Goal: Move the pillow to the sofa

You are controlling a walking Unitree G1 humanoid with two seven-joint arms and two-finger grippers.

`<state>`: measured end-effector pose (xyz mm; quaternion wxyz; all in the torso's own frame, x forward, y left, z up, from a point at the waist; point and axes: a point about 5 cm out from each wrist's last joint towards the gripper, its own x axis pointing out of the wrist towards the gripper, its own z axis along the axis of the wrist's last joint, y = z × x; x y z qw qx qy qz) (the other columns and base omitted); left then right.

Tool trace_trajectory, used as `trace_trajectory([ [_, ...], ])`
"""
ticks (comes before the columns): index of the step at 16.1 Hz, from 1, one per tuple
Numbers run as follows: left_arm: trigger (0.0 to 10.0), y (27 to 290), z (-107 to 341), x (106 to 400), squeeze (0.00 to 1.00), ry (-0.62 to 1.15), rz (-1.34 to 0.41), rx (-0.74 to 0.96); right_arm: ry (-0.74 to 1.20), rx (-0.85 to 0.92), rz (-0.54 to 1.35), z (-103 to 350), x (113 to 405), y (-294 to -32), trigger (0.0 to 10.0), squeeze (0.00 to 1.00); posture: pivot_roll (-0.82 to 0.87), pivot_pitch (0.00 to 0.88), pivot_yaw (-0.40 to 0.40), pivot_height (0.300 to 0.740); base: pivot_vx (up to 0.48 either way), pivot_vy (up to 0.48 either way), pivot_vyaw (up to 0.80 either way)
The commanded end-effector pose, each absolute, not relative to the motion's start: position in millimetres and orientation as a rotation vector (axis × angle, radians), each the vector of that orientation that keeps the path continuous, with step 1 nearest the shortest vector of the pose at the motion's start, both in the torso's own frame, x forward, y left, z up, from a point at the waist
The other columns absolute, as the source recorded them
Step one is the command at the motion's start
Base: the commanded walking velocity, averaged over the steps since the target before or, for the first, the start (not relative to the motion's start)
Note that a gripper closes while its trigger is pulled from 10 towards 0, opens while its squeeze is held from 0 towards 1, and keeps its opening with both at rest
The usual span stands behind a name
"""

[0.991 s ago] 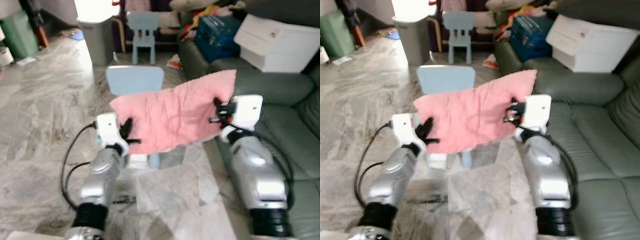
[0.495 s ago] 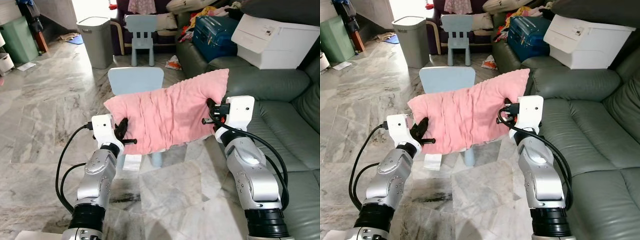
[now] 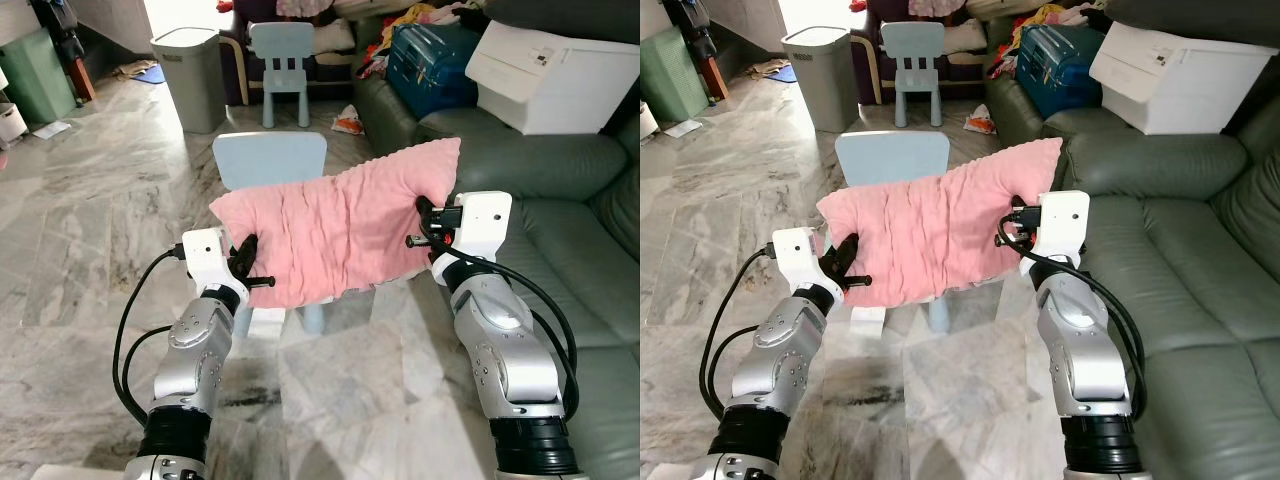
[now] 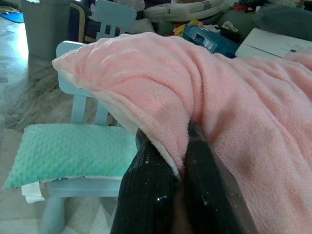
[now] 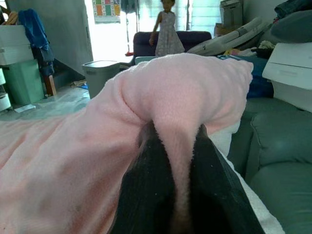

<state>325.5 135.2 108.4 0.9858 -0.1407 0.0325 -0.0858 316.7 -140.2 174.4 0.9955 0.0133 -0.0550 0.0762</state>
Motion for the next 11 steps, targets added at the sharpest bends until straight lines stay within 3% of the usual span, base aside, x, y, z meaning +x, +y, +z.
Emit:
trace_trajectory([
  [1, 10.0, 132.1, 118.5, 328.5, 0.00, 0.033, -0.193, -0.285, -0.148, 0.026, 0.165, 183.4, 315.9, -138.4, 10.0, 0.00, -0.19, 0.000, 0.010, 0.740, 0.319, 0.000, 0.00],
  [5, 10.0, 132.1, 117.9, 328.4, 0.00, 0.037, -0.196, -0.289, -0.144, 0.026, 0.169, 182.6, 315.9, -137.8, 10.0, 0.00, -0.19, 0.000, 0.010, 0.740, 0.330, 0.000, -0.12],
  [11, 10.0, 131.2, 116.8, 327.9, 0.00, 0.041, -0.197, -0.294, -0.147, 0.026, 0.173, 182.8, 315.7, -138.3, 10.0, 0.00, -0.19, 0.000, 0.009, 0.740, 0.333, 0.000, -0.80],
])
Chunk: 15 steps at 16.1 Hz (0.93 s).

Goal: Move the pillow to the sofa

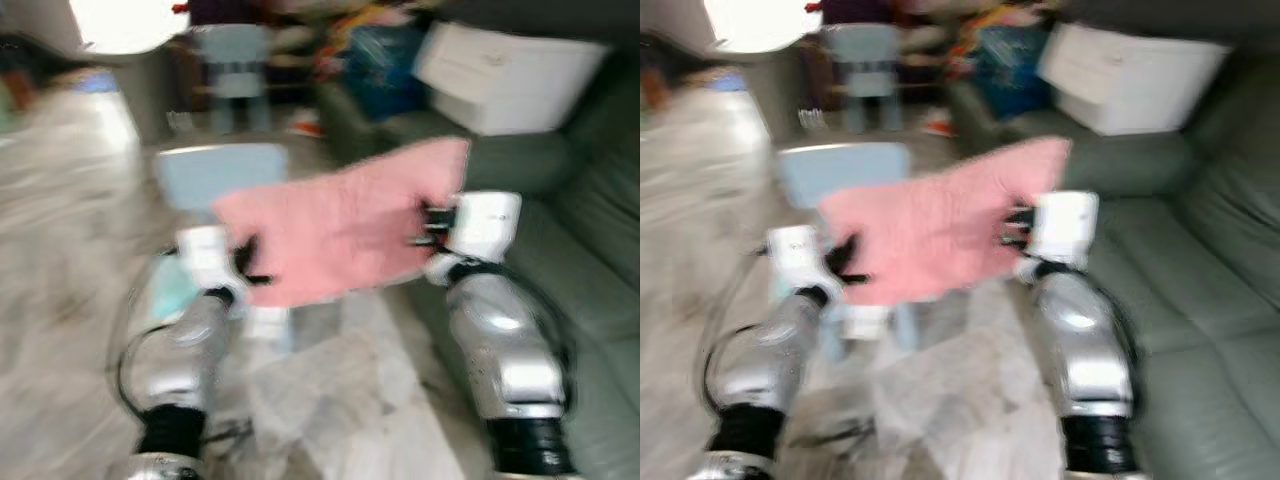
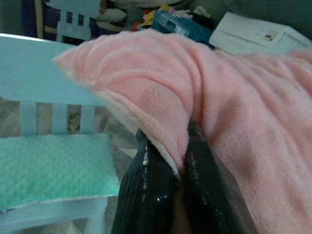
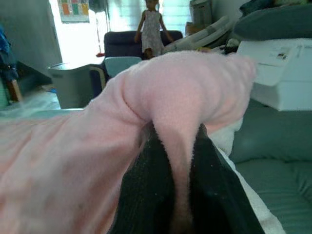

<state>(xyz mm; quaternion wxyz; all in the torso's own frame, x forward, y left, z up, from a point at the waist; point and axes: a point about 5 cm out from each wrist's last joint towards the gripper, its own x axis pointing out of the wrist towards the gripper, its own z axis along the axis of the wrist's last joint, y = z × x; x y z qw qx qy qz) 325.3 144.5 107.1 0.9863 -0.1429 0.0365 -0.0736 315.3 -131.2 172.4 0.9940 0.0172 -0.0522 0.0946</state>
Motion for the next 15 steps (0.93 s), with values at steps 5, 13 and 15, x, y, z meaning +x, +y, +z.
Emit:
trace_trajectory([
  [5, 10.0, 130.3, 116.1, 327.5, 0.00, 0.046, -0.197, -0.296, -0.148, 0.023, 0.175, 183.3, 315.1, -139.0, 10.0, 0.00, -0.19, 0.000, 0.006, 0.740, 0.312, 0.000, -0.80],
  [13, 10.0, 129.9, 110.9, 326.9, 0.00, 0.083, -0.171, -0.303, -0.143, 0.024, 0.178, 182.7, 314.2, -138.8, 10.0, 0.00, -0.19, 0.000, 0.005, 0.740, 0.183, 0.000, -0.59],
  [15, 10.0, 127.6, 111.0, 328.5, 0.00, 0.095, -0.171, -0.327, -0.141, 0.027, 0.179, 182.4, 314.0, -138.3, 10.0, 0.00, -0.19, 0.000, 0.004, 0.740, 0.000, 0.000, 0.00],
])
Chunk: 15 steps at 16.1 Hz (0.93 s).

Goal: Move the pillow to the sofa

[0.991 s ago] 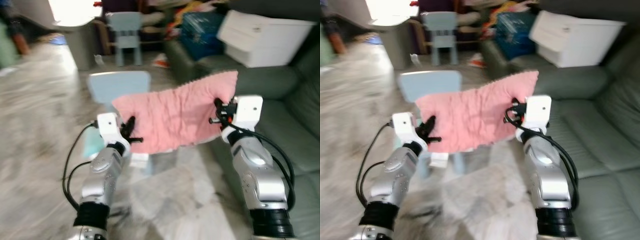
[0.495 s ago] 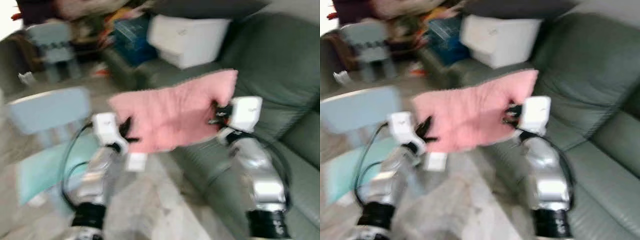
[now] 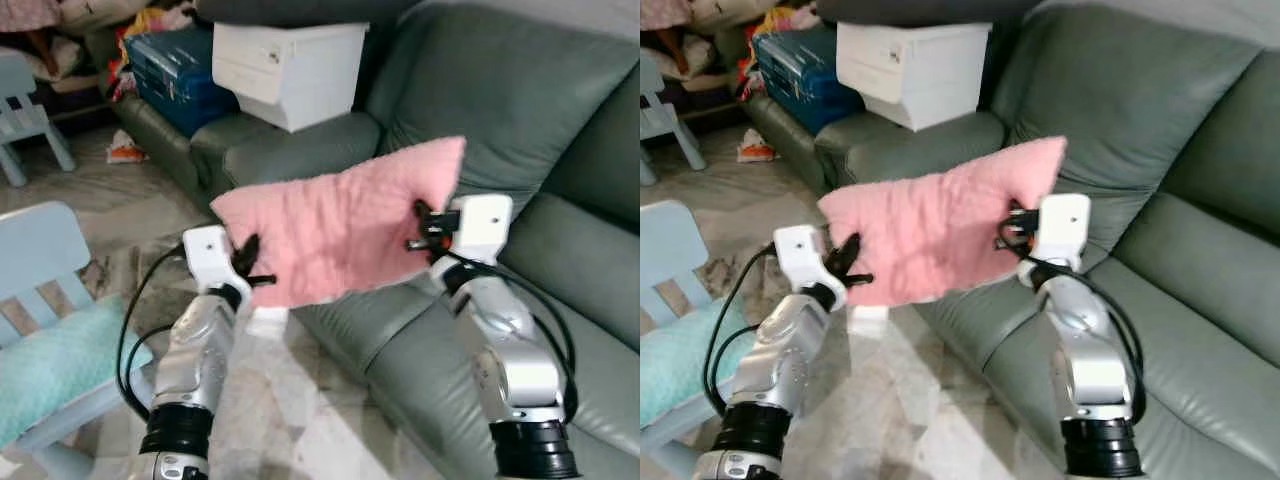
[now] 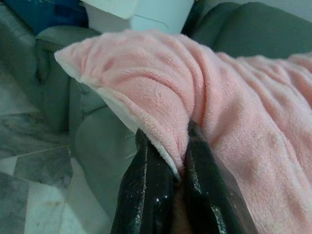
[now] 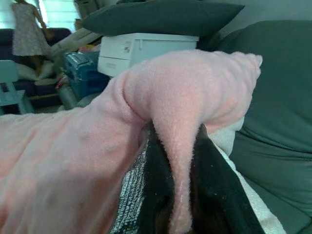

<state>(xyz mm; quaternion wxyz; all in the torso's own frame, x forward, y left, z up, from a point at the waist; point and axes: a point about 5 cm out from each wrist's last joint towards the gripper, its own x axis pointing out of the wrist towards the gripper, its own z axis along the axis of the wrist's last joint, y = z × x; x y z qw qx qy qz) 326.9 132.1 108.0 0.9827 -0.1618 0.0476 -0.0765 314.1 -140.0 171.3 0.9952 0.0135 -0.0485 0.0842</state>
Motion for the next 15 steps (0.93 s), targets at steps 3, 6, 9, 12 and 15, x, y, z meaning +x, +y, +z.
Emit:
trace_trajectory([
  [3, 10.0, 127.7, 114.1, 329.5, 0.00, 0.090, -0.170, -0.327, -0.137, 0.026, 0.182, 181.6, 313.2, -137.3, 10.0, 0.00, -0.19, 0.000, 0.004, 0.740, 0.000, 0.000, 0.00],
  [6, 10.0, 127.9, 113.7, 329.2, 0.00, 0.097, -0.190, -0.314, -0.136, 0.026, 0.179, 181.6, 312.7, -137.8, 10.0, 0.00, -0.19, 0.000, 0.006, 0.740, 0.000, 0.421, 0.00],
  [9, 10.0, 125.4, 113.9, 329.8, 0.00, 0.106, -0.198, -0.316, -0.134, 0.023, 0.175, 181.5, 312.3, -138.7, 10.0, 0.00, -0.20, 0.000, 0.007, 0.740, 0.000, 0.480, 0.00],
  [12, 10.0, 118.1, 111.4, 327.9, 0.00, 0.131, -0.246, -0.302, -0.134, 0.021, 0.173, 181.9, 312.7, -139.5, 10.0, 0.00, -0.20, 0.000, 0.005, 0.740, 0.000, 0.480, 0.00],
  [15, 10.0, 115.9, 110.7, 326.5, 0.00, 0.134, -0.256, -0.289, -0.138, 0.020, 0.182, 184.0, 314.8, -137.2, 10.0, 0.00, -0.20, 0.000, 0.001, 0.740, 0.000, 0.480, 0.00],
])
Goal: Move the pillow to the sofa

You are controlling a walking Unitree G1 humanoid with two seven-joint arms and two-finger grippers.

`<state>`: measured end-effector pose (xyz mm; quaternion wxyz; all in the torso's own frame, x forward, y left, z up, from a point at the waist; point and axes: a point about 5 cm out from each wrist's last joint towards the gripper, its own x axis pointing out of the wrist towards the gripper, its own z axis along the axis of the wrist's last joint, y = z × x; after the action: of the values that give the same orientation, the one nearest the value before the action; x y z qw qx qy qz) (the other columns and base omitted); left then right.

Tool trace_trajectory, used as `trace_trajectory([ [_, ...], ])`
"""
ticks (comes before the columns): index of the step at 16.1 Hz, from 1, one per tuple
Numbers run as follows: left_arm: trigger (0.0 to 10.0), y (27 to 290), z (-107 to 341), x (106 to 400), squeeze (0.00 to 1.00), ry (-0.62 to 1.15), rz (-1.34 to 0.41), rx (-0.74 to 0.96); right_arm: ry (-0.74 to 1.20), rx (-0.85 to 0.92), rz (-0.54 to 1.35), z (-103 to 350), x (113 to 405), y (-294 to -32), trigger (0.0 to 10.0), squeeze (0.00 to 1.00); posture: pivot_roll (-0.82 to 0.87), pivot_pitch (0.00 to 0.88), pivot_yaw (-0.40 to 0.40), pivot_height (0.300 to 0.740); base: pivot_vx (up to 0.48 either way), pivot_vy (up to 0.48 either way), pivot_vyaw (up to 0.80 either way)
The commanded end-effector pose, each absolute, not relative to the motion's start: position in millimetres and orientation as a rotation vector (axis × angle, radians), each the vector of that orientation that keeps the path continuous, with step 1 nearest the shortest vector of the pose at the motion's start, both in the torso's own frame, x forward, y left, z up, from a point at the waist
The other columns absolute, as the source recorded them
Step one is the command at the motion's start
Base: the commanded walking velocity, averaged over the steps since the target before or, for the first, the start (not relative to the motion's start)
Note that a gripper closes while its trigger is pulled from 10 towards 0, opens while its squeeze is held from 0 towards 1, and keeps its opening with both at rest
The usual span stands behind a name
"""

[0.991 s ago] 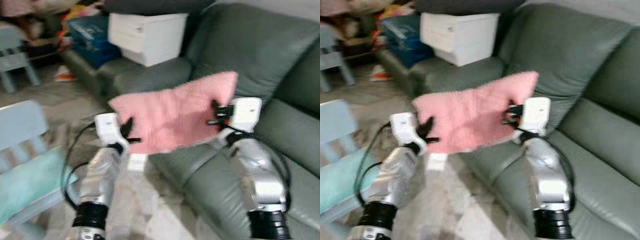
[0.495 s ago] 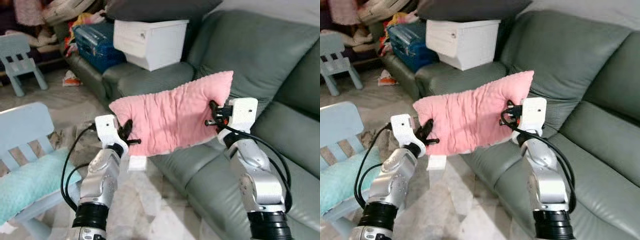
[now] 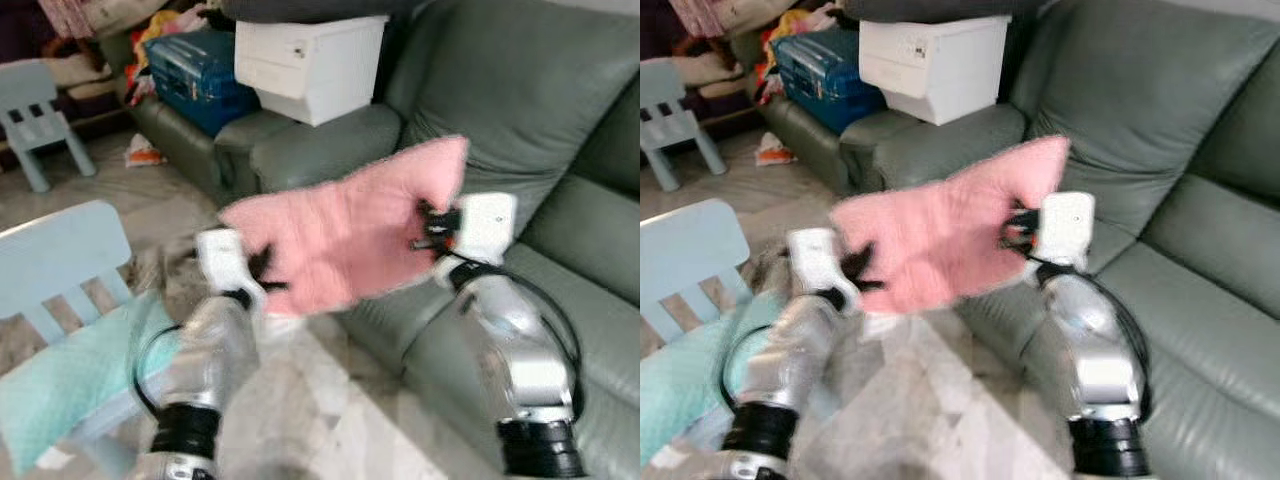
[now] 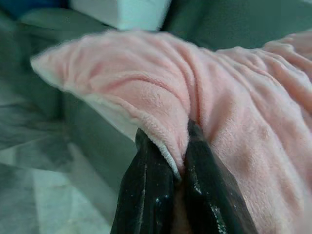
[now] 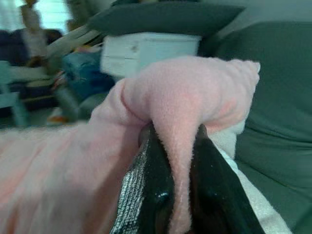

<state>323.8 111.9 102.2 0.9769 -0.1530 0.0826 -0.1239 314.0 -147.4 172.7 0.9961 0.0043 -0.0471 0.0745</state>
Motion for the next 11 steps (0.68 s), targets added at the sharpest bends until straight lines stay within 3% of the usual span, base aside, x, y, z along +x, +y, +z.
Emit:
trace_trajectory([
  [1, 10.0, 116.7, 109.1, 325.5, 0.00, 0.139, -0.254, -0.289, -0.138, 0.019, 0.183, 183.9, 315.0, -136.9, 10.0, 0.00, -0.19, 0.000, -0.001, 0.740, 0.000, 0.480, 0.00],
  [7, 10.0, 116.1, 108.3, 326.8, 0.00, 0.139, -0.254, -0.276, -0.137, 0.010, 0.188, 184.4, 316.7, -136.0, 10.0, 0.00, -0.20, 0.000, 0.002, 0.740, 0.000, 0.480, 0.00],
  [11, 10.0, 119.3, 112.5, 330.4, 0.00, 0.111, -0.230, -0.256, -0.142, 0.011, 0.196, 185.9, 318.0, -134.7, 10.0, 0.00, -0.20, 0.000, 0.007, 0.740, 0.000, 0.000, 0.00],
])
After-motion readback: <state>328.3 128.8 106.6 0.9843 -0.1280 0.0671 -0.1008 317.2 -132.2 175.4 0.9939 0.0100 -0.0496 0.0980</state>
